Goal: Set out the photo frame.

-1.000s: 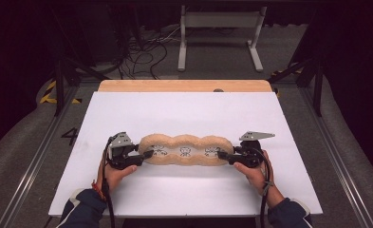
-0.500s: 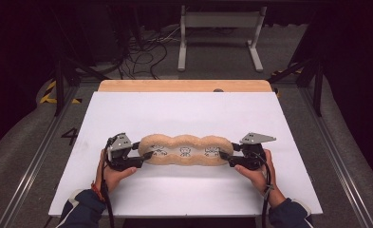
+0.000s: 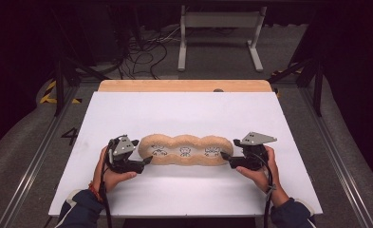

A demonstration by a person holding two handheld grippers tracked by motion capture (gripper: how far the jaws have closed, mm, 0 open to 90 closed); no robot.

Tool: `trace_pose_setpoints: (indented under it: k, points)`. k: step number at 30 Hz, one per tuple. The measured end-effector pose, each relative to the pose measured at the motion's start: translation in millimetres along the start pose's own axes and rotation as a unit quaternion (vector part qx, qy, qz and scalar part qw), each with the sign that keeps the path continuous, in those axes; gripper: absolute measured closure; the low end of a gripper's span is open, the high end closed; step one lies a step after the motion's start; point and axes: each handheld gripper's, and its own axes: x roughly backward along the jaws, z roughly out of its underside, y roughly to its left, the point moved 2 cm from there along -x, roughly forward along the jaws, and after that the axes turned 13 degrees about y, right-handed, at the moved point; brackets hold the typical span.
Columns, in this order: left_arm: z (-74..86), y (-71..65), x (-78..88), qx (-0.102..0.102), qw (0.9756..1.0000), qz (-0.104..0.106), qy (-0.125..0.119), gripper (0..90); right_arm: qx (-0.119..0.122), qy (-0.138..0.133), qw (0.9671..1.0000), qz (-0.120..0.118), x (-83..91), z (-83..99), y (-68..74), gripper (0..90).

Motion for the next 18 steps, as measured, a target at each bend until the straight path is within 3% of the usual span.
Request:
trace_pose_setpoints:
  k: [5,18]
  points:
    - [-0.3,-0.7,0.7,0.002,1.0000,0.002,-0.003,15.4,0.000,-0.001,1.0000,-0.003,0.8,0.5,-0.6,18.1]
    - [2.9,-0.8,5.2,0.004,0.9999,-0.007,-0.008,10.2,0.001,-0.007,0.9999,0.015,3.8,0.9,-0.5,10.3]
